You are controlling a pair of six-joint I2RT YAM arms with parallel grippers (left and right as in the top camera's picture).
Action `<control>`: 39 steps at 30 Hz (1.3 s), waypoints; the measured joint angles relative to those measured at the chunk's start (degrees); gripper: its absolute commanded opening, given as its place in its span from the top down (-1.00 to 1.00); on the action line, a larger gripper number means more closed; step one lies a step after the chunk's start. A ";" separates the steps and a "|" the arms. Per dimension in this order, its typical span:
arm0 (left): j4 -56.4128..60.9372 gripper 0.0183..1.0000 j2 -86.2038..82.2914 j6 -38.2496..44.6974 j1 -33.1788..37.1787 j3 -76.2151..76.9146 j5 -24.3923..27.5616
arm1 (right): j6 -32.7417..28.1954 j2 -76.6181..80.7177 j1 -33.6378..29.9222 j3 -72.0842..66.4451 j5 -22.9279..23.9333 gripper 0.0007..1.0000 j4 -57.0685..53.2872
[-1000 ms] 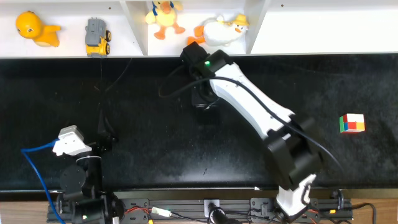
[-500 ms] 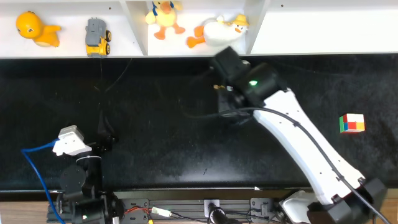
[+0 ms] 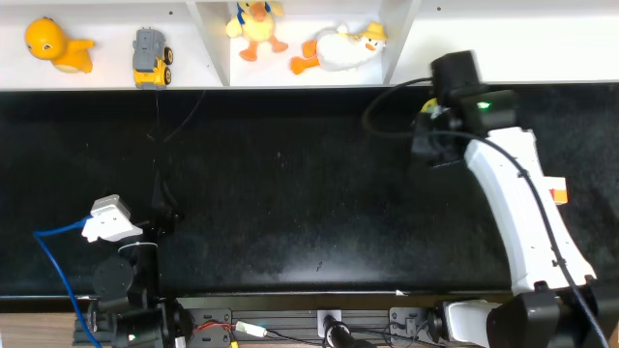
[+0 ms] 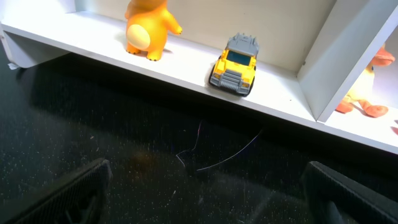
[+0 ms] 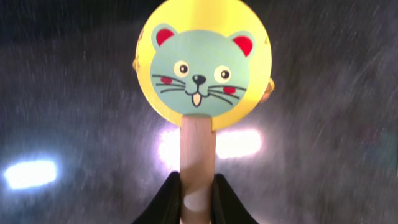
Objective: Store Toys
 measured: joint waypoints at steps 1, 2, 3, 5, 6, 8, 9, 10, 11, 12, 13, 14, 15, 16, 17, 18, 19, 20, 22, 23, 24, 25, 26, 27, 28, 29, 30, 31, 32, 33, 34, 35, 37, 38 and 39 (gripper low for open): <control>0.00 -1.00 0.00 0.00 0.00 0.00 0.02 | -1.62 -0.04 -1.31 0.00 -0.74 0.90 1.38; 0.00 -1.00 0.00 0.00 0.00 0.00 0.02 | -3.28 -0.04 -2.67 -0.02 -1.55 0.91 2.91; 0.00 -1.00 -0.02 0.00 0.00 0.00 0.00 | -4.92 -0.07 -3.87 -0.02 -2.21 0.91 4.44; 0.00 -0.99 -0.02 0.00 0.00 0.00 0.00 | -8.04 -0.07 -5.95 -0.04 -3.32 0.90 8.07; 0.00 -1.00 -0.02 0.00 0.00 0.00 0.00 | -9.46 -0.07 -6.73 -0.04 -3.65 0.91 9.97; 0.00 -0.99 -0.02 0.00 0.00 0.00 0.00 | -12.41 -0.07 -7.58 -0.07 -4.04 0.91 13.97; 0.00 -1.00 -0.02 0.00 0.00 0.00 0.00 | -13.73 -0.07 -7.63 -0.07 -4.31 0.90 15.72; 0.00 -1.00 -0.02 0.00 0.00 0.00 0.00 | -15.08 -0.07 -7.61 -0.07 -4.48 0.91 17.44; 0.00 -1.00 -0.02 0.00 0.00 0.00 0.00 | -16.35 -0.07 -7.58 -0.07 -4.81 0.90 18.93; 0.00 -1.00 0.00 0.00 0.00 0.00 0.00 | -17.57 -0.07 -7.56 -0.07 -4.94 0.91 20.09; 0.00 -1.00 0.00 0.00 0.00 0.00 0.00 | -18.71 -0.02 -7.56 -0.07 -5.05 0.91 21.11; 0.00 -1.00 0.00 0.00 0.00 0.00 0.00 | -19.71 0.11 -7.56 -0.07 -5.05 0.90 22.05; 0.00 -1.00 0.00 0.00 0.00 0.00 0.00 | -20.57 0.35 -7.58 -0.07 -5.03 0.91 22.82; 0.00 -1.00 0.00 0.00 0.00 0.00 0.00 | -21.27 0.74 -7.56 -0.07 -5.05 0.91 23.58; 0.00 -1.00 0.00 0.00 0.00 0.00 0.02 | -21.88 1.27 -7.56 -0.07 -5.05 0.90 24.28; 0.00 -1.00 -0.02 0.00 0.00 0.00 0.00 | -22.47 2.03 -7.56 -0.07 -5.03 0.91 24.85; 0.00 -1.00 -0.02 0.00 0.00 0.00 0.00 | -22.84 2.84 -7.56 -0.07 -5.05 0.91 25.59; 0.00 -1.00 0.00 0.00 0.00 0.00 0.02 | -23.06 3.69 -7.56 -0.07 -5.07 0.90 26.23; 0.00 -1.00 -0.02 0.00 0.00 0.00 0.00 | -23.47 5.35 -7.56 -0.07 -5.07 0.90 27.58; 0.00 -1.00 -0.02 0.00 0.00 0.00 0.02 | -23.65 6.23 -7.56 -0.07 -5.05 0.91 28.28; 0.00 -1.00 0.00 0.00 0.00 0.00 0.00 | -23.67 6.91 -7.56 -0.07 -5.07 0.90 29.09; 0.00 -1.00 0.00 0.00 0.00 0.00 0.02 | -23.67 7.48 -7.56 -0.09 -5.07 0.91 29.79; 0.00 -1.00 0.00 0.00 0.00 0.00 0.00 | -23.52 7.98 -7.56 -0.11 -5.07 0.89 30.58; 0.00 -0.99 0.00 0.00 0.00 0.00 0.00 | -23.34 8.33 -7.56 -0.11 -5.05 0.91 31.41; 0.00 -0.99 0.00 0.00 0.00 0.00 0.00 | -22.97 8.61 -7.56 -0.11 -5.09 0.91 32.33; 0.00 -1.00 0.00 0.00 0.00 0.00 0.00 | -22.69 8.83 -7.58 -0.11 -5.05 0.91 33.11; 0.00 -1.00 0.00 0.00 0.00 0.00 0.02 | -22.36 9.05 -7.56 -0.11 -5.07 0.91 33.88; 0.00 -1.00 0.00 0.00 0.00 0.00 0.00 | -21.88 9.27 -7.58 -0.11 -5.11 0.91 34.62; 0.00 -1.00 0.00 0.00 0.00 0.00 0.00 | -21.42 9.57 -7.56 -0.11 -5.18 0.90 35.19; 0.00 -1.00 -0.02 0.00 0.00 0.00 0.00 | -20.74 9.97 -7.56 -0.11 -5.22 0.90 35.76; 0.00 -0.99 0.00 0.00 0.00 0.00 0.00 | -20.13 10.43 -7.56 -0.11 -5.25 0.90 36.22; 0.00 -1.00 0.00 0.00 0.00 0.00 0.00 | -19.50 11.10 -7.56 -0.11 -5.25 0.90 36.74; 0.00 -0.99 -0.02 0.00 0.00 0.00 0.00 | -17.99 12.33 -7.56 -0.11 -5.25 0.91 37.31; 0.00 -1.00 0.00 0.00 0.00 0.00 0.00 | -17.18 12.96 -7.56 -0.11 -5.27 0.91 37.68; 0.00 -1.00 0.00 0.00 0.00 0.00 0.02 | -16.24 13.49 -7.56 -0.11 -5.25 0.90 38.07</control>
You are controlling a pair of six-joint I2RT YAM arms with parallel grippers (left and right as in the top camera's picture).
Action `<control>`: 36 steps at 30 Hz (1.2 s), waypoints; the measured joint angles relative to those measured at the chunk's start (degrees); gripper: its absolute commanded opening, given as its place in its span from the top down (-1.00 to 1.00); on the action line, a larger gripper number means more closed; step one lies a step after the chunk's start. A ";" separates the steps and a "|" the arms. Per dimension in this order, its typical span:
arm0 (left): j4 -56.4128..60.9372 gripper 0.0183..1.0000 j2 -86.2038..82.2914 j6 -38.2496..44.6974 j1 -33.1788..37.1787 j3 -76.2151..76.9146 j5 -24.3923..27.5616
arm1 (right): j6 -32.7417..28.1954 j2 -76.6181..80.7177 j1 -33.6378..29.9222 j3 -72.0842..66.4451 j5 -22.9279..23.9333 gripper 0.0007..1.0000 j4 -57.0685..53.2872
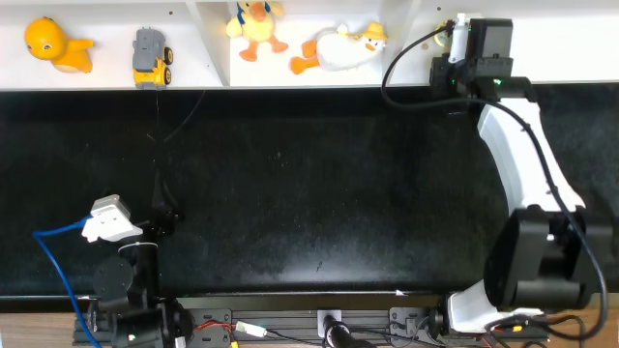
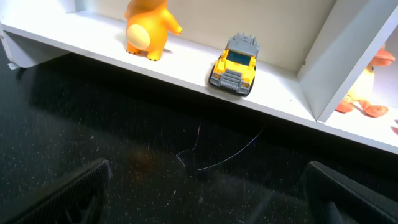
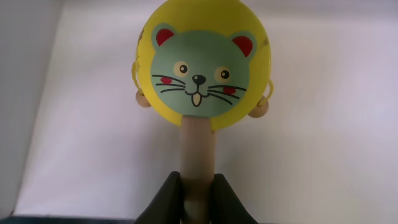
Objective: Store Toys
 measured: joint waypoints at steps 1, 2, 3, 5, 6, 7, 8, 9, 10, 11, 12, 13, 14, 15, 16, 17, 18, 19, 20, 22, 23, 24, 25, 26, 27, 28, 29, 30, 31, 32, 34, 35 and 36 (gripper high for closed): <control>0.00 -0.99 0.00 0.00 0.00 0.00 -0.02 | 0.83 0.46 0.00 0.00 -0.02 0.91 0.44; 0.00 -1.00 -0.02 0.00 0.00 0.00 -0.02 | 1.40 0.83 -0.02 0.00 -0.13 0.91 0.87; 0.00 -1.00 -0.02 0.00 0.00 0.00 -0.02 | 1.90 1.18 0.00 0.00 -0.31 0.91 1.33; 0.00 -1.00 -0.02 0.00 0.00 0.00 -0.02 | 2.80 1.68 0.00 0.00 -1.07 0.91 2.49; 0.00 -1.00 -0.02 0.00 0.00 0.00 0.00 | 2.99 1.90 0.00 0.00 -1.40 0.91 2.93; 0.00 -1.00 -0.02 0.00 0.00 0.00 -0.02 | 3.41 2.12 0.00 0.00 -1.73 0.90 3.21; 0.00 -1.00 -0.02 0.00 0.00 0.00 -0.02 | 3.61 2.27 0.00 0.00 -2.05 0.91 3.37; 0.00 -1.00 0.00 0.00 0.00 0.00 -0.02 | 3.85 2.40 0.00 0.00 -2.25 0.91 3.50; 0.00 -1.00 -0.02 0.00 0.00 0.00 -0.02 | 4.02 2.40 0.00 0.00 -2.47 0.91 3.67; 0.00 -1.00 -0.02 0.00 0.00 0.00 -0.02 | 4.04 2.40 0.00 0.00 -2.58 0.90 3.82; 0.00 -1.00 0.00 0.00 0.00 0.00 0.00 | 4.13 2.40 0.00 0.00 -2.71 0.90 4.02; 0.00 -1.00 0.00 0.00 0.00 0.00 -0.02 | 4.17 2.40 0.00 0.00 -2.75 0.84 4.24; 0.00 -1.00 -0.02 0.00 0.00 0.00 -0.02 | 4.24 2.40 0.00 0.00 -2.78 0.59 4.33; 0.00 -1.00 0.00 0.00 0.00 0.00 -0.02 | 4.42 2.40 0.00 0.00 -2.80 0.29 4.31; 0.00 -1.00 0.00 0.00 0.00 0.00 -0.02 | 4.55 2.40 -0.02 0.00 -2.78 0.17 4.33; 0.00 -1.00 0.00 0.00 0.00 0.00 -0.02 | 4.83 2.40 0.00 0.00 -2.75 -0.03 4.33; 0.00 -1.00 -0.02 0.00 0.00 0.00 -0.02 | 5.01 2.40 0.00 0.00 -2.84 -0.21 4.31; 0.00 -1.00 -0.02 0.00 0.00 0.00 -0.02 | 4.94 2.40 0.00 0.00 -2.80 -0.29 4.28; 0.02 -1.00 0.00 0.00 0.00 0.00 -0.02 | 4.90 2.40 0.00 0.00 -2.93 -0.36 4.31; 0.00 -1.00 -0.02 0.00 0.00 0.00 0.00 | 4.85 2.40 0.00 -0.02 -2.97 -0.51 4.22; 0.00 -1.00 -0.02 0.00 0.00 0.00 0.00 | 4.90 2.40 0.00 -0.02 -2.97 -0.58 4.22; 0.00 -1.00 -0.02 0.00 0.00 0.00 -0.02 | 4.98 2.40 0.00 -0.02 -3.04 -0.76 4.20; 0.00 -1.00 0.00 0.00 0.00 0.00 -0.02 | 5.18 2.40 -0.02 0.00 -3.06 -0.86 3.96; 0.00 -0.99 0.00 0.00 0.00 0.00 -0.02 | 5.20 2.40 0.00 0.00 -3.06 -0.92 3.34; 0.00 -1.00 -0.02 0.00 0.00 0.00 -0.02 | 5.05 2.40 0.00 0.00 -3.13 -1.00 2.54; 0.00 -1.00 -0.02 0.00 0.00 0.00 0.00 | 4.81 2.40 0.00 0.00 -2.91 -1.00 1.81; 0.00 -1.00 0.00 0.00 0.00 0.00 -0.02 | 4.74 2.38 0.00 0.31 -2.93 -0.99 0.96; 0.00 -0.99 0.00 0.00 0.00 0.00 -0.02 | 4.70 2.23 0.00 0.48 -2.78 -0.99 0.02; 0.00 -1.00 0.00 0.00 0.00 0.00 0.00 | 4.87 1.99 0.00 0.55 -2.56 -0.99 -0.85; 0.00 -1.00 -0.02 0.00 0.00 0.00 -0.02 | 5.18 1.62 0.00 0.55 -2.27 -1.00 -2.03; 0.00 -1.00 -0.02 0.00 0.00 0.00 -0.02 | 6.69 0.31 0.00 0.57 -1.20 -0.99 -5.20; 0.00 -1.00 0.00 0.00 0.00 0.00 0.00 | 7.50 -0.48 -0.02 0.55 -0.61 -1.00 -6.80; 0.00 -1.00 -0.02 0.00 0.00 0.00 -0.02 | 8.52 -1.49 -0.02 0.55 0.17 -1.00 -8.28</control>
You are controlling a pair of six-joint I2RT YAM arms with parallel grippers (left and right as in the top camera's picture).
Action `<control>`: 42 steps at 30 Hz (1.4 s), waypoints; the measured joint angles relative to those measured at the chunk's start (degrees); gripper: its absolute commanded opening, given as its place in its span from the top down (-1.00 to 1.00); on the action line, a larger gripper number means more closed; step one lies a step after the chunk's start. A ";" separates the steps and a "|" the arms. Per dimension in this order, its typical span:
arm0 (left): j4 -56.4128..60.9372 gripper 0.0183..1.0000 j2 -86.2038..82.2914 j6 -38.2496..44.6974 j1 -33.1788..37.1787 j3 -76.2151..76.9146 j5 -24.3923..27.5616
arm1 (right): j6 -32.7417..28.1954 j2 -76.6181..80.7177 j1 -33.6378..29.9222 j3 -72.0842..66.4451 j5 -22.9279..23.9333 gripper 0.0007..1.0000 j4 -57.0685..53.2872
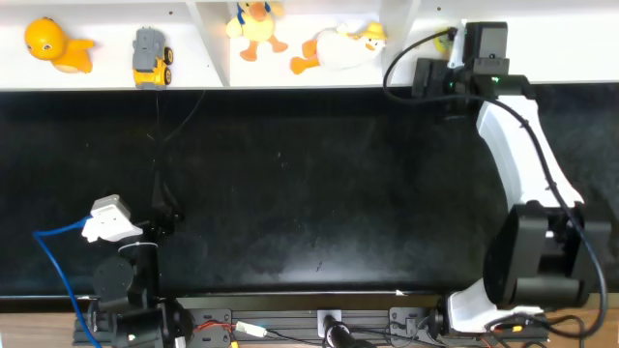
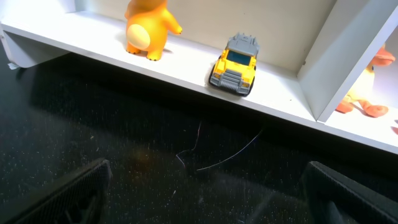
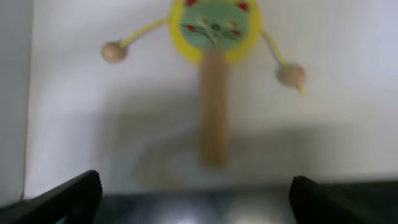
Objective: Store Toys
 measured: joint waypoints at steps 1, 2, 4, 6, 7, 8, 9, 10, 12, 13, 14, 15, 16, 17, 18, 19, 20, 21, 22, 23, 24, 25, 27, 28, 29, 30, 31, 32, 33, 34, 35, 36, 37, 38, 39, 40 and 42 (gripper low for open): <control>0.00 -0.99 0.02 0.00 0.00 0.00 0.00 | 1.16 -1.25 0.00 0.00 0.74 -1.00 -1.86; 0.00 -1.00 0.00 0.00 0.00 0.00 0.00 | 2.54 -2.75 0.00 0.00 1.55 -0.99 -3.61; 0.00 -0.99 0.02 0.00 0.00 0.00 0.00 | 5.84 -6.47 -0.09 0.00 3.39 -1.00 -7.74; 0.00 -0.99 0.00 0.00 0.00 0.00 0.00 | 9.79 -10.91 -0.48 0.02 4.90 -0.99 -11.91; 0.00 -1.00 0.00 0.00 0.00 0.00 0.00 | 11.76 -12.94 -0.85 0.02 5.46 -0.99 -13.97; 0.00 -1.00 0.00 0.00 0.00 0.00 0.00 | 13.68 -14.93 -1.38 0.02 5.97 -0.99 -15.91; 0.00 -1.00 0.00 0.00 0.00 0.00 0.00 | 15.45 -16.72 -2.01 0.02 6.34 -1.00 -17.90; 0.00 -0.99 0.00 0.00 0.00 0.00 0.00 | 17.27 -18.40 -2.80 0.07 6.51 -0.99 -19.69; 0.00 -1.00 0.00 0.00 0.00 0.00 0.00 | 20.20 -20.96 -4.44 0.07 6.67 -1.00 -22.53; 0.00 -0.99 0.00 0.00 0.00 0.00 0.00 | 21.22 -21.99 -5.35 0.07 6.49 -1.00 -23.65; 0.00 -1.00 0.00 0.00 0.00 0.00 0.00 | 22.18 -22.67 -6.08 0.07 6.21 -1.00 -24.63; 0.00 -1.00 0.00 0.00 0.00 0.00 0.00 | 22.75 -23.15 -6.71 0.07 5.73 -1.00 -25.53; 0.00 -1.00 0.00 0.00 0.00 0.00 0.00 | 23.32 -23.47 -7.21 0.07 5.18 -0.99 -26.47; 0.00 -1.00 0.02 0.00 0.00 0.00 0.00 | 23.74 -23.63 -7.54 0.07 4.76 -1.00 -27.39; 0.00 -0.99 0.02 0.00 0.00 0.00 0.00 | 24.04 -23.67 -7.69 0.07 4.42 -1.00 -28.28; 0.00 -1.00 0.00 0.00 0.00 0.00 0.00 | 24.35 -23.67 -7.82 0.07 4.11 -1.00 -29.14; 0.00 -0.99 0.00 0.00 0.00 0.00 0.00 | 24.46 -23.65 -7.85 0.07 3.76 -0.99 -30.25; 0.00 -0.99 0.00 0.00 0.00 0.00 0.00 | 24.90 -23.65 -7.87 0.07 3.58 -0.99 -31.08; 0.00 -0.99 0.00 0.00 0.00 0.00 0.00 | 25.46 -23.65 -7.89 0.07 3.48 -0.99 -31.89; 0.00 -1.00 0.00 0.00 0.00 0.00 0.00 | 26.45 -23.65 -7.96 0.07 3.58 -0.99 -32.96; 0.00 -1.00 0.00 0.00 0.00 0.00 0.00 | 27.82 -23.65 -8.11 0.07 3.87 -1.00 -34.60; 0.00 -1.00 0.02 0.00 0.00 0.00 0.00 | 29.35 -23.65 -8.52 0.07 4.31 -0.99 -36.50; 0.00 -1.00 0.00 0.00 0.00 0.00 0.00 | 32.06 -23.65 -10.40 0.07 5.14 -1.00 -39.52; 0.00 -1.00 0.00 0.00 0.00 0.00 0.00 | 33.03 -23.65 -11.80 0.07 5.46 -1.00 -40.48; 0.00 -0.99 0.00 0.00 0.00 0.00 0.00 | 33.57 -23.65 -13.66 0.07 5.75 -0.99 -41.13; 0.00 -1.00 0.00 0.00 0.00 0.00 0.00 | 33.81 -23.65 -15.47 0.07 6.03 -0.99 -41.38; 0.00 -1.00 0.00 0.00 0.00 0.00 0.00 | 33.83 -23.65 -17.42 0.07 6.27 -0.99 -41.40; 0.00 -0.99 0.00 0.00 0.00 0.00 0.00 | 33.81 -23.65 -19.43 0.07 6.40 -1.00 -41.35; 0.00 -1.00 0.00 0.00 0.00 0.00 0.00 | 33.66 -23.65 -21.73 0.07 6.47 -0.99 -40.94; 0.00 -1.00 0.00 0.00 0.00 0.00 0.02 | 33.31 -23.65 -23.65 0.07 6.51 -0.99 -40.19; 0.00 -1.00 0.02 0.00 0.00 0.00 0.00 | 32.87 -23.65 -25.64 0.07 6.45 -0.99 -39.32; 0.00 -1.00 0.00 0.00 0.00 0.00 0.00 | 32.22 -23.63 -27.39 0.07 6.36 -0.99 -38.45; 0.00 -1.00 0.00 0.00 0.00 0.00 0.00 | 31.45 -23.50 -29.22 0.07 6.29 -1.00 -37.73; 0.00 -1.00 0.00 0.00 0.00 0.00 0.00 | 30.80 -23.26 -30.80 0.07 6.32 -0.99 -37.11; 0.00 -1.00 0.00 0.00 0.00 0.00 0.00 | 29.99 -22.82 -32.24 0.07 6.34 -1.00 -36.54; 0.00 -1.00 0.00 0.00 0.00 0.00 0.00 | 29.33 -22.21 -33.51 0.07 6.34 -0.99 -36.04; 0.02 -1.00 0.02 0.00 0.00 0.00 0.00 | 28.28 -20.31 -35.52 0.07 6.47 -0.99 -35.01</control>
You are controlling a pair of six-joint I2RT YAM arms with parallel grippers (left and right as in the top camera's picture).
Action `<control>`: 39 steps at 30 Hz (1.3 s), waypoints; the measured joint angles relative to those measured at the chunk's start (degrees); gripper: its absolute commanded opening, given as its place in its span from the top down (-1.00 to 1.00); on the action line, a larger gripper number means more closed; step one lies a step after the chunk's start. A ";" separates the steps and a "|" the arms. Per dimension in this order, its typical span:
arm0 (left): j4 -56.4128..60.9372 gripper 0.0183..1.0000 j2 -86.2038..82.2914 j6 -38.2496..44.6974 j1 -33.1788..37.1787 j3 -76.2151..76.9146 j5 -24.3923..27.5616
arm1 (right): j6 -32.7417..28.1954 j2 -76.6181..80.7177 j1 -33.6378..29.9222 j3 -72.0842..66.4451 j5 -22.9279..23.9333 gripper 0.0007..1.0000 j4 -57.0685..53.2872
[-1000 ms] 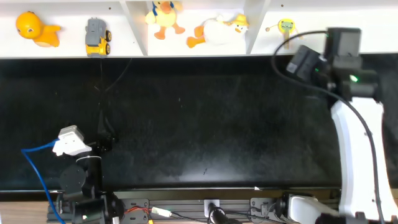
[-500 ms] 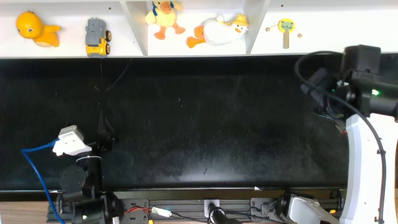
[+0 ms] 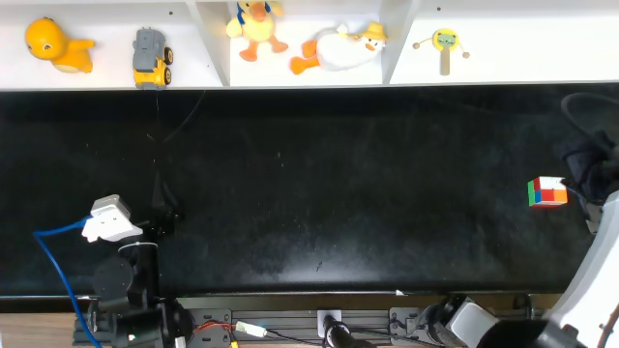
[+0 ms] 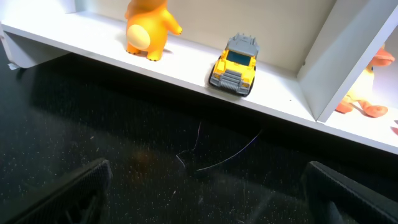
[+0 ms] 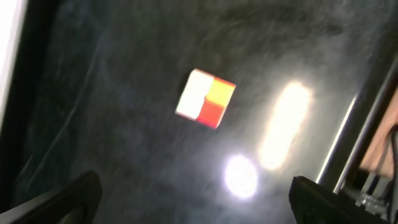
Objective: Store Toys
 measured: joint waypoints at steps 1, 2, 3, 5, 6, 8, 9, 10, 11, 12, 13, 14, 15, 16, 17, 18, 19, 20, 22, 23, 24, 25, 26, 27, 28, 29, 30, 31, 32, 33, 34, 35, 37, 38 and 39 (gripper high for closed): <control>-0.02 -1.00 0.00 0.00 0.00 0.00 0.00 | -0.31 1.09 -0.63 0.00 0.02 -1.00 0.52; -0.02 -1.00 0.00 0.00 0.00 0.00 0.00 | -0.52 2.29 -1.16 0.00 0.02 -0.99 1.14; 0.00 -1.00 -0.02 0.00 0.00 0.00 0.00 | -0.68 3.56 -1.55 0.00 0.04 -1.00 1.77; 0.00 -1.00 -0.02 0.00 0.00 0.00 0.00 | -0.66 6.12 -2.03 0.00 0.07 -0.99 2.82; -0.02 -1.00 -0.02 0.00 0.00 0.00 0.00 | -0.48 7.52 -2.08 0.00 0.26 -0.99 3.10; -0.02 -1.00 -0.02 0.00 0.00 0.00 0.00 | 0.26 9.73 -2.14 0.00 0.57 -1.00 3.37; -0.02 -1.00 0.00 0.00 0.00 0.00 0.00 | 0.57 10.67 -2.14 0.00 0.81 -0.99 3.69; -0.02 -0.99 0.00 0.00 0.00 0.00 0.00 | 0.92 11.47 -2.14 0.00 0.98 -0.99 4.13; -0.02 -1.00 -0.02 0.00 0.00 0.00 0.00 | 1.44 12.20 -2.16 0.00 1.18 -1.00 4.59; -0.02 -1.00 -0.02 0.00 0.00 0.00 0.02 | 1.70 12.83 -2.19 0.00 1.27 -1.00 5.05; -0.02 -1.00 -0.02 0.00 0.00 0.00 0.00 | 1.90 13.40 -2.23 0.00 1.36 -0.99 5.57; -0.02 -1.00 -0.02 0.00 0.00 0.00 0.00 | 2.12 13.94 -2.27 0.00 1.40 -0.99 6.25; -0.02 -1.00 -0.02 0.00 0.00 0.00 0.00 | 2.21 14.49 -2.29 -0.02 1.44 -0.99 6.93; -0.02 -1.00 -0.02 0.00 0.00 0.00 0.00 | 2.43 14.95 -2.34 -0.02 1.53 -0.99 7.58; -0.02 -1.00 -0.02 0.00 0.00 0.00 0.02 | 2.54 15.41 -2.34 -0.07 1.57 -0.99 8.04; -0.02 -1.00 0.00 0.00 0.00 0.00 0.02 | 2.62 15.67 -2.34 -0.33 1.62 -1.00 8.72; -0.02 -1.00 0.00 0.00 0.00 0.00 0.00 | 2.75 15.78 -2.34 -0.68 1.64 -0.99 9.27; -0.02 -1.00 -0.02 0.00 0.00 0.00 0.00 | 2.78 15.78 -2.34 -1.16 1.73 -0.99 9.86; -0.02 -1.00 -0.02 0.00 0.00 0.00 0.00 | 3.02 15.78 -2.34 -2.12 1.79 -0.99 10.95; -0.02 -1.00 -0.02 0.00 0.00 0.00 0.00 | 3.17 15.78 -2.34 -2.73 1.77 -0.99 11.37; -0.02 -0.99 0.00 0.00 0.00 0.00 0.02 | 3.34 15.78 -2.34 -3.48 1.77 -0.99 11.82; -0.02 -1.00 0.00 0.00 0.00 0.00 0.00 | 3.50 15.78 -2.34 -4.35 1.79 -1.00 12.31; -0.02 -1.00 -0.02 0.00 0.00 0.00 0.00 | 3.67 15.78 -2.34 -5.42 1.79 -0.99 12.94; -0.02 -1.00 -0.02 0.00 0.00 0.00 0.00 | 3.76 15.78 -2.34 -6.47 1.79 -0.99 13.55; -0.02 -1.00 -0.02 0.00 0.00 0.00 0.00 | 3.87 15.78 -2.34 -7.43 1.79 -0.99 14.16; -0.02 -1.00 -0.02 0.00 0.00 0.00 0.00 | 3.93 15.78 -2.34 -8.31 1.79 -0.99 14.82; -0.02 -0.99 -0.02 0.00 0.00 -0.02 0.00 | 4.09 15.78 -2.34 -9.11 1.79 -0.99 15.52; -0.02 -1.00 0.00 0.00 0.00 0.00 0.00 | 4.09 15.78 -2.34 -9.86 1.79 -0.99 16.31; -0.02 -1.00 0.00 0.00 0.00 0.00 0.00 | 4.11 15.78 -2.34 -10.45 1.79 -0.99 17.05; -0.02 -1.00 -0.02 0.00 0.00 0.00 0.00 | 4.22 15.78 -2.34 -11.06 1.79 -0.99 17.94; -0.02 -1.00 -0.02 0.00 0.00 0.00 0.00 | 4.26 15.78 -2.34 -11.52 1.79 -0.99 18.78; -0.02 -1.00 -0.02 0.00 0.00 0.00 0.00 | 4.28 15.78 -2.34 -12.00 1.79 -0.99 19.56; -0.02 -1.00 0.00 0.00 0.00 0.00 0.00 | 4.39 15.78 -2.34 -13.11 1.77 -0.99 21.18; -0.02 -1.00 -0.02 0.00 0.00 0.00 0.00 | 4.42 15.78 -2.34 -13.79 1.79 -0.99 22.08; -0.02 -1.00 -0.02 0.00 0.00 0.00 0.02 | 4.44 15.78 -2.34 -14.45 1.79 -0.99 22.91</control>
